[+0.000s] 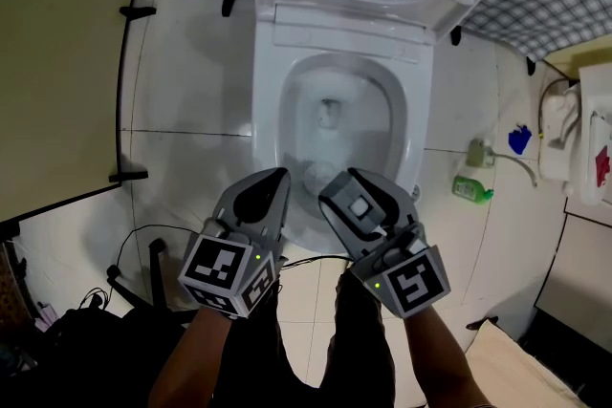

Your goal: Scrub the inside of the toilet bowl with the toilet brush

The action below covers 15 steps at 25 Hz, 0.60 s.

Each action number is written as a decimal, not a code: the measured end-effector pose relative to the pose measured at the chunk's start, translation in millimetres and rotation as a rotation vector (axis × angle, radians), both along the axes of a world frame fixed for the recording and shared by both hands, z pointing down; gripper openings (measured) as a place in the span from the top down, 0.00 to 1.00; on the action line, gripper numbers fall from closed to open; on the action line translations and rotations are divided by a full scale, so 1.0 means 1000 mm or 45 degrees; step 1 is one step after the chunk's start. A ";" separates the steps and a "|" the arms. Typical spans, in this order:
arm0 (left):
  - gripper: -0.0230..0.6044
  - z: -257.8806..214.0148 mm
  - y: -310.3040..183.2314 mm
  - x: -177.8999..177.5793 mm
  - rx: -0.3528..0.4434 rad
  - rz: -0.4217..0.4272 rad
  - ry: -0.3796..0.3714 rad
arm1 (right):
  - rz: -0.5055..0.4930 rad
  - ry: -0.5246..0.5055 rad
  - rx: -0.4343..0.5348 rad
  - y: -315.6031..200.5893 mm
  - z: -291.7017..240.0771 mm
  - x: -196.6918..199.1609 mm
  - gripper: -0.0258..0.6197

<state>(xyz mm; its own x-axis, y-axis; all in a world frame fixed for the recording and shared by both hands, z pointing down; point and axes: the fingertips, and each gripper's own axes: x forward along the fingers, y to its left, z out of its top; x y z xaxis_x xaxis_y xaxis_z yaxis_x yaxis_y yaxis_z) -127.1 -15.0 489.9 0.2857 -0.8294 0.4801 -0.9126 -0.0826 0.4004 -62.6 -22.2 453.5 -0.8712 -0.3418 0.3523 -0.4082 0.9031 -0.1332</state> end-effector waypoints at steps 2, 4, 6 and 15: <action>0.95 -0.001 -0.001 0.001 0.002 0.003 0.003 | -0.033 0.003 -0.045 0.016 -0.011 0.005 0.62; 0.95 -0.001 -0.003 0.002 0.004 0.006 0.006 | -0.068 0.031 -0.066 0.030 -0.017 0.010 0.62; 0.95 0.000 -0.002 0.003 0.002 0.006 0.009 | -0.094 0.086 -0.057 0.040 -0.015 0.014 0.62; 0.95 0.000 0.003 0.006 -0.008 0.011 0.008 | 0.001 0.147 -0.013 -0.015 0.025 0.008 0.62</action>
